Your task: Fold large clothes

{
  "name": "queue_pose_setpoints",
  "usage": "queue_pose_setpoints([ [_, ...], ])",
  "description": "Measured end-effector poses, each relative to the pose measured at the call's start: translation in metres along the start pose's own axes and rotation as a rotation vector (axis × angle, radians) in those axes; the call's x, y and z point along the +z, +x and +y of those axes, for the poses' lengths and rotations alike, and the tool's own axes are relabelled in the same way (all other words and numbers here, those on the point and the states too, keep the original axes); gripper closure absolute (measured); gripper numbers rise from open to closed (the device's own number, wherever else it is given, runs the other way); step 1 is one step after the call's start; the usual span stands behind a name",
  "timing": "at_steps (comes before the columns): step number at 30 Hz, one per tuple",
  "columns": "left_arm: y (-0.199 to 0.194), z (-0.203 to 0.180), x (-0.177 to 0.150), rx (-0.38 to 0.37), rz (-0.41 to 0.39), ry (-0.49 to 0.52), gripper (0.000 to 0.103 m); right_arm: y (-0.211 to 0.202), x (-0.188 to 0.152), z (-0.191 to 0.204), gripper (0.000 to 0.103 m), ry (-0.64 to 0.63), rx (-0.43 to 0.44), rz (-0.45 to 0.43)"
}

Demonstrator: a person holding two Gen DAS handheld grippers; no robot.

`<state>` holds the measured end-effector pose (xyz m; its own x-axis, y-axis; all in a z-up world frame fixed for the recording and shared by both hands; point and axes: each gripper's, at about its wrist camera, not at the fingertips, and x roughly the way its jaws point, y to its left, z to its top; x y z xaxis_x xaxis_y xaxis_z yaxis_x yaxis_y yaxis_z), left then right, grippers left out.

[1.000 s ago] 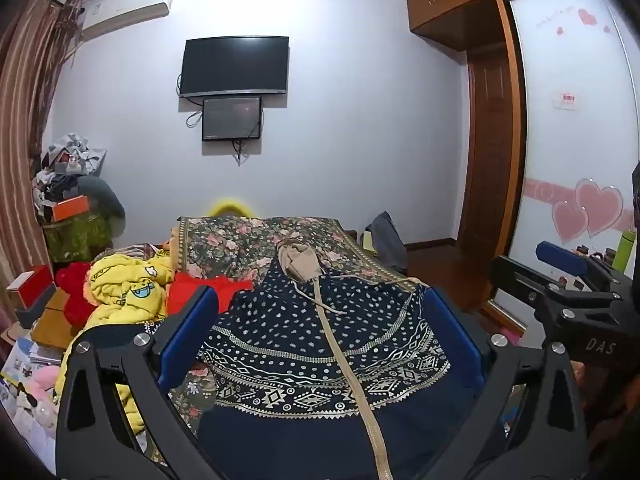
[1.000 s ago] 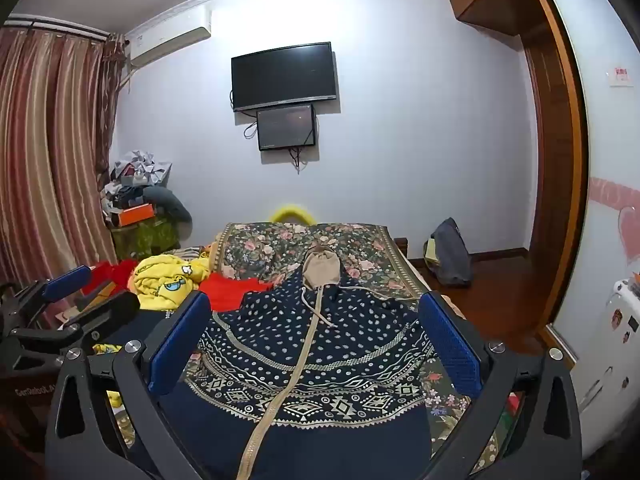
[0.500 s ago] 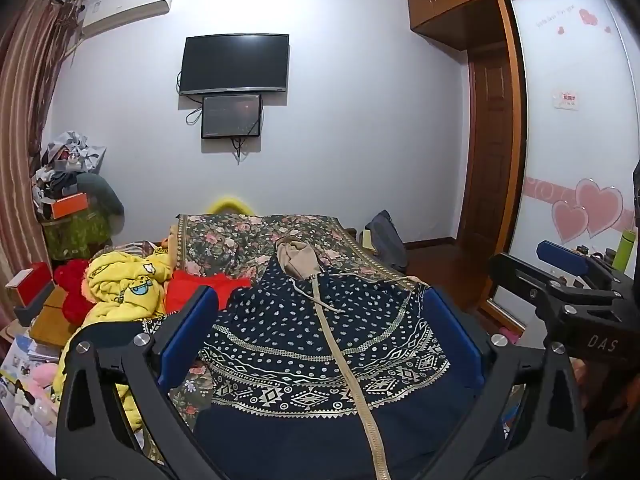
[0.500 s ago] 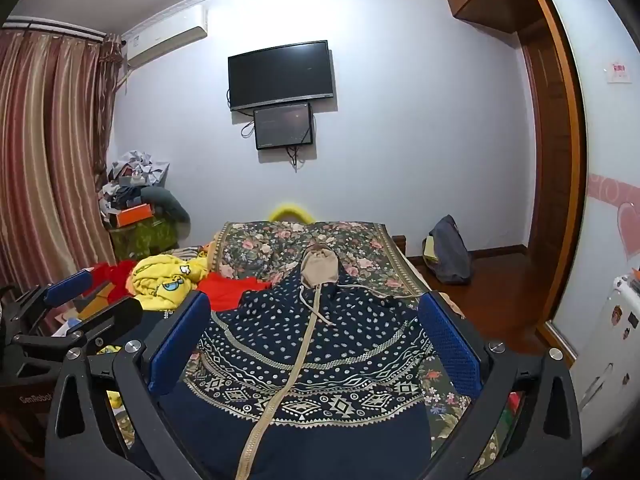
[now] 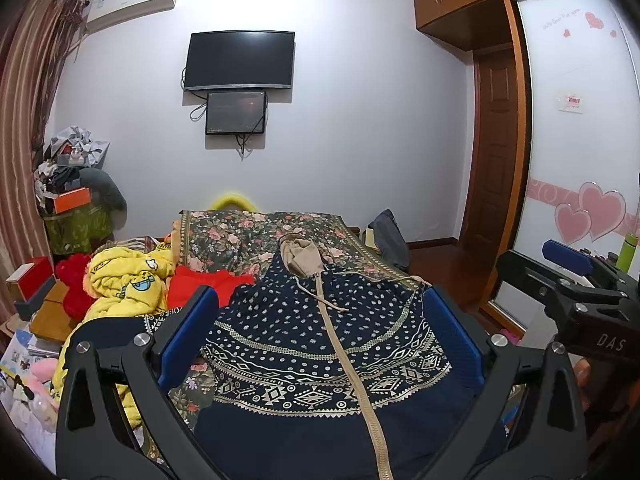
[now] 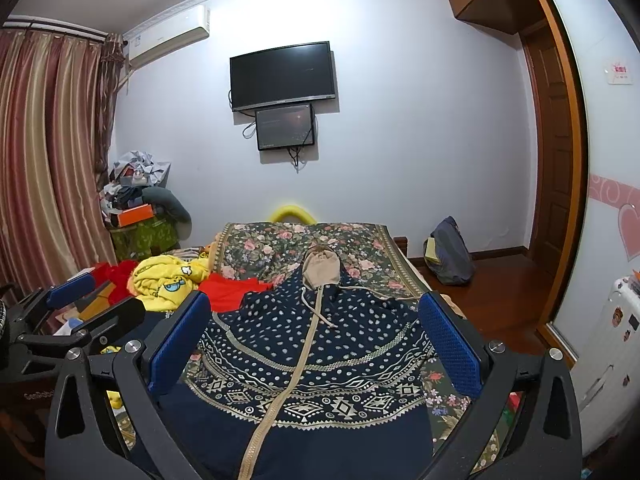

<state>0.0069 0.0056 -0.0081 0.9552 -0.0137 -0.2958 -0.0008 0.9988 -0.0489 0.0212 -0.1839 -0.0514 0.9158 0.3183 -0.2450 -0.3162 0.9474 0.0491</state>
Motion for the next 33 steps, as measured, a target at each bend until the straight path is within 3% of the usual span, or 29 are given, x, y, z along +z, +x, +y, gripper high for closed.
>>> queue_pose_setpoints([
  [33,0.0055,0.0063,-0.0022,0.005,0.014,-0.021,0.0,0.0018,0.0033,0.0048,0.0,-0.007,0.001,0.005],
])
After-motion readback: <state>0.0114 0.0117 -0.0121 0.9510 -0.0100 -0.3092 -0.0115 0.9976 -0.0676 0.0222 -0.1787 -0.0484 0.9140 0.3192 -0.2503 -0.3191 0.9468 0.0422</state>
